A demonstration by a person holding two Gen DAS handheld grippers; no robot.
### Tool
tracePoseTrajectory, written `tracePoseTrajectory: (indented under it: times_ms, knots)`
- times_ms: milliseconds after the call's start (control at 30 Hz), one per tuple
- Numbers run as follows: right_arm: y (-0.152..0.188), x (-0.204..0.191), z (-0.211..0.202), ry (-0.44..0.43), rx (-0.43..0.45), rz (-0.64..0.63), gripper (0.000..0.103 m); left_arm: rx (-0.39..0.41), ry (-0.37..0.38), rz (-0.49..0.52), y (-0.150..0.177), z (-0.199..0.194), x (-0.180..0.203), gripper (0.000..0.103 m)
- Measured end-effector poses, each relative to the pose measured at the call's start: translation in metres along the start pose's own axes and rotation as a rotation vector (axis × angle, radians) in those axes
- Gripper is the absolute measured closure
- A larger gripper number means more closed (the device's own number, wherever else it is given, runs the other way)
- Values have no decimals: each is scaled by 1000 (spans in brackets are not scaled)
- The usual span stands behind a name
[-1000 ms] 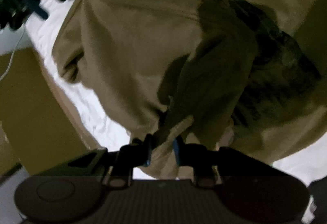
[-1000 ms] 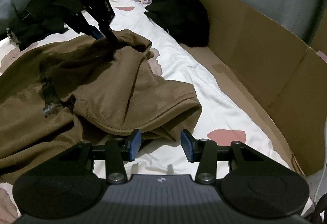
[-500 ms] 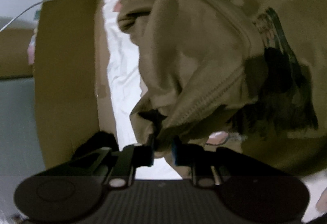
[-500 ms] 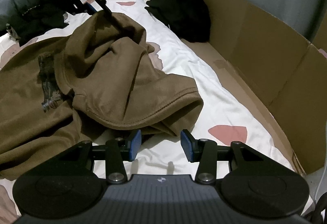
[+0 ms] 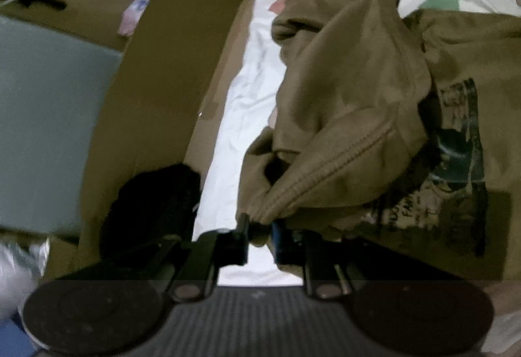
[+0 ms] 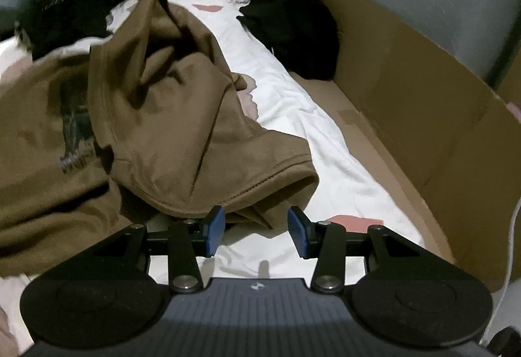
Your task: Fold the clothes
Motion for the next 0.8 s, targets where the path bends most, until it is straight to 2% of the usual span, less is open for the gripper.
tracePoseTrajectory:
  times_ms: [300, 433, 633, 800]
  knots:
    - [-1, 4, 5, 39, -2, -169, 55, -27, -18, -172, 36, -9, 5, 90]
    - [-4, -3, 15, 68, -16, -325, 55, -33, -24, -242, 47, -15, 4, 92]
    - [-14, -12, 30, 116, -28, -578, 55, -52, -19, -277, 59, -15, 16, 92]
    - [-23, -16, 36, 140, -19, -672, 55, -35, -12, -251, 52, -7, 34, 89]
Point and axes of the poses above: each gripper's, at about its wrist camera, not at the fingertips, and z roughly the way its jaws point, x to its right, y to its underside, the point moved 10 cm from there along z, roughly the way its jaws point, and after that the axes turned 12 degrees about -z, right-handed, at the moved point
